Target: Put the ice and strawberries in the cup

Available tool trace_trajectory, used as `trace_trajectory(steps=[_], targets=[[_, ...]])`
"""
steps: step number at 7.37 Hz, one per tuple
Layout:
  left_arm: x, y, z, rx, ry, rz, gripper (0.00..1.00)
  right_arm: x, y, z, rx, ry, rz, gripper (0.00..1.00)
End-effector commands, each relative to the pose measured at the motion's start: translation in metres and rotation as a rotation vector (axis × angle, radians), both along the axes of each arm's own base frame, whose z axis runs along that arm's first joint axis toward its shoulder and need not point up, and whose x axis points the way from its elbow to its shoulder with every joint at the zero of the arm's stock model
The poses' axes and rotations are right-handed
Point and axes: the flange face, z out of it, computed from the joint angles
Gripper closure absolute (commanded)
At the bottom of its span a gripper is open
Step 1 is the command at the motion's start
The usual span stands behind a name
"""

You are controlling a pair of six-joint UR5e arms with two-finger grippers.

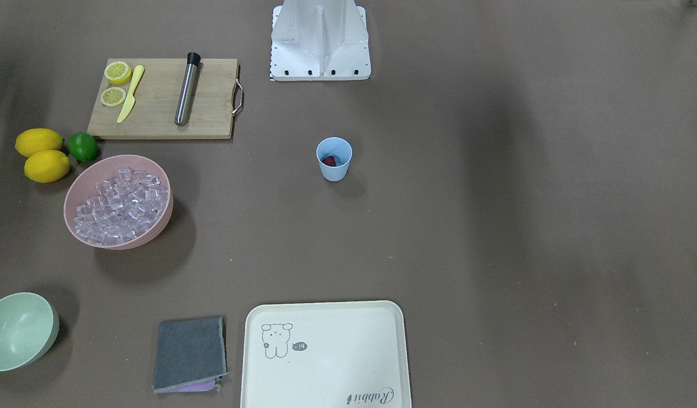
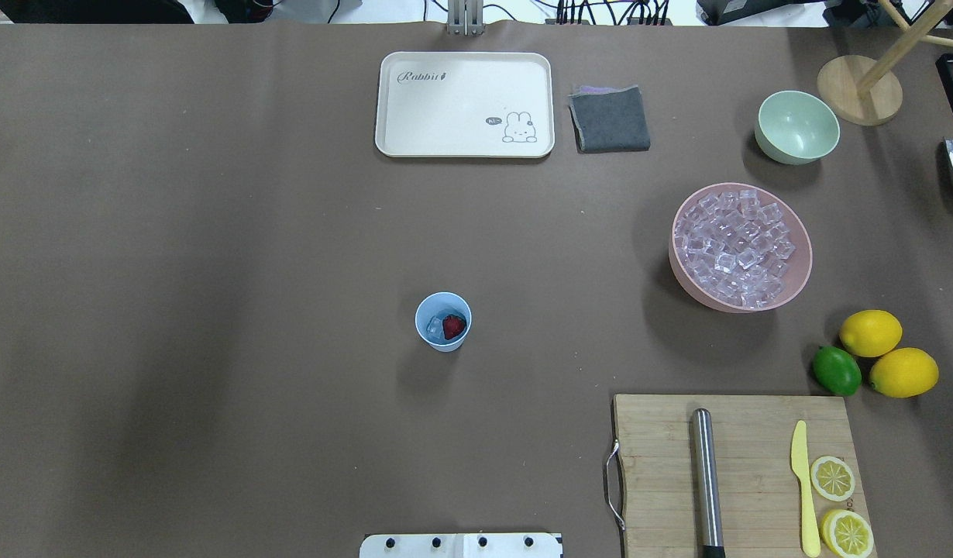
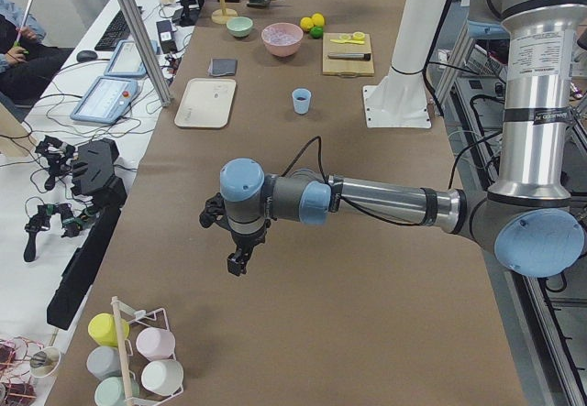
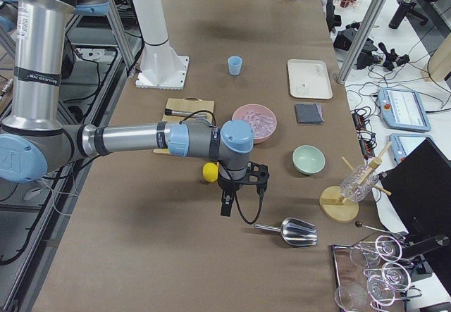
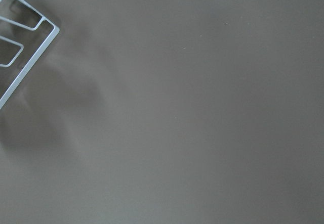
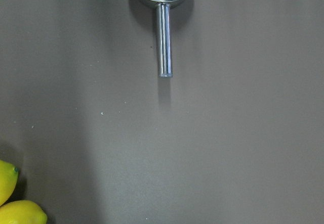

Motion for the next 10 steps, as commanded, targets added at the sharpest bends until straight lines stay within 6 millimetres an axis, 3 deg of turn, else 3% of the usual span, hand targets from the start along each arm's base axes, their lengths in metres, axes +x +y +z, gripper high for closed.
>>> trace_trajectory(steps=[1,4,6,10], targets=[[-0.004,0.006,0.008,-0.018,-0.001,-0.008,0.02,-0.002,-0.002,0.010,0.022,-0.030,0.001,0.00],[-0.005,0.013,0.017,-0.035,0.003,-0.011,0.02,-0.003,-0.005,0.004,0.035,-0.035,0.001,0.00],[-0.011,0.020,0.023,-0.052,0.006,-0.024,0.02,-0.010,-0.005,-0.005,0.041,-0.129,0.003,0.00],[-0.013,0.025,0.028,-0.060,0.006,-0.029,0.02,-0.010,-0.005,-0.006,0.044,-0.130,0.002,0.00]])
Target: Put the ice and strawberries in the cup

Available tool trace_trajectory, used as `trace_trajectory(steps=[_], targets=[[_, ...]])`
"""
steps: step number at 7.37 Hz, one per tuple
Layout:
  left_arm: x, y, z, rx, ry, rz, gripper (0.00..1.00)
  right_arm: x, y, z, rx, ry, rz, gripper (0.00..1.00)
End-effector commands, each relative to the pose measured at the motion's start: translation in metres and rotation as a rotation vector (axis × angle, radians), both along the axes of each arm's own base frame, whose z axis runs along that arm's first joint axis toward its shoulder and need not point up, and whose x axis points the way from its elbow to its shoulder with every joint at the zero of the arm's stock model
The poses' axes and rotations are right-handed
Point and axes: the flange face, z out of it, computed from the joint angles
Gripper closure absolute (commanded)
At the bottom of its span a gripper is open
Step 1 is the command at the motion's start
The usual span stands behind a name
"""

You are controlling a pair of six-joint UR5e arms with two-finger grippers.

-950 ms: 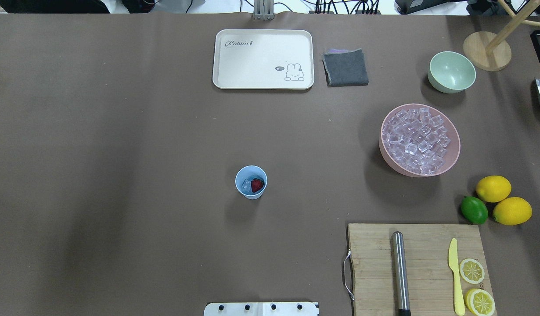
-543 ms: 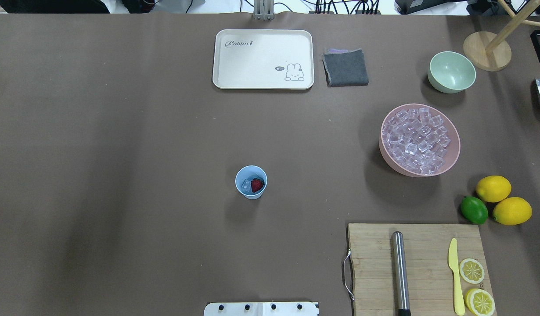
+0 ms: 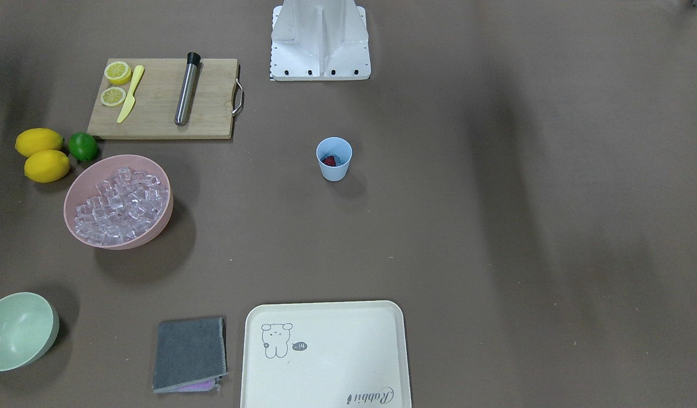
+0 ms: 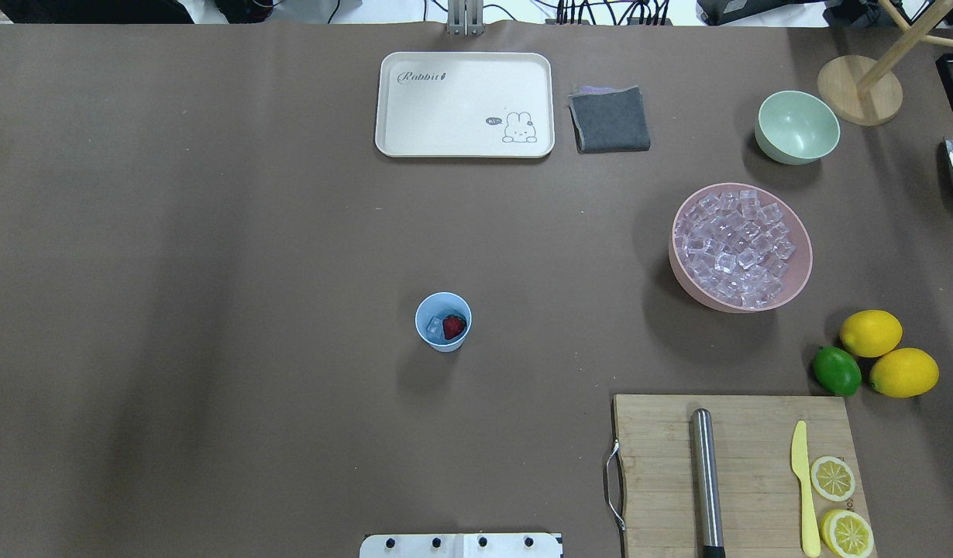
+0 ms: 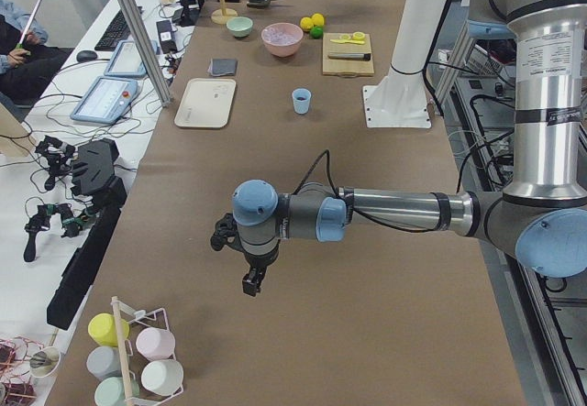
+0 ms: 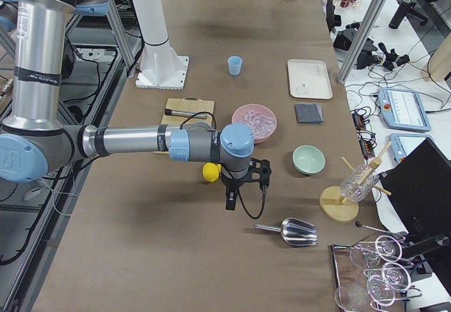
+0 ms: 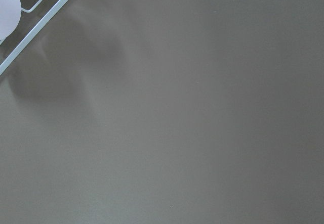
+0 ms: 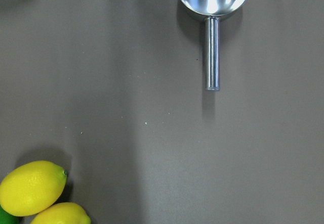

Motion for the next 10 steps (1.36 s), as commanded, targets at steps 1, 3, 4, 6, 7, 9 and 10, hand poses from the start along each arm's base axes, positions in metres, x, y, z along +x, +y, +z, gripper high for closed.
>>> trace_trajectory(steps=[1,3,4,6,7,9,10], targets=[[0.000,0.000,0.001,-0.001,0.000,-0.001,0.02,0.000,0.000,-0.001,0.000,-0.001,0.001,0.00],[0.000,0.001,0.001,-0.003,0.000,-0.001,0.02,0.000,0.000,-0.001,0.002,-0.001,0.001,0.00],[0.000,0.001,0.001,-0.003,0.000,-0.001,0.02,0.000,0.000,-0.001,0.004,-0.001,0.000,0.00],[0.000,0.001,0.001,-0.003,0.000,-0.001,0.02,0.000,-0.002,-0.003,0.008,-0.001,0.001,0.00],[0.000,0.001,0.001,-0.003,0.000,-0.001,0.02,0.000,-0.002,-0.003,0.011,-0.001,0.001,0.00],[0.000,0.000,0.001,-0.001,0.000,-0.001,0.02,0.000,0.000,0.006,0.082,-0.004,0.002,0.00],[0.000,0.000,0.001,-0.001,0.000,-0.001,0.02,0.000,0.001,0.007,0.101,-0.003,0.000,0.00]])
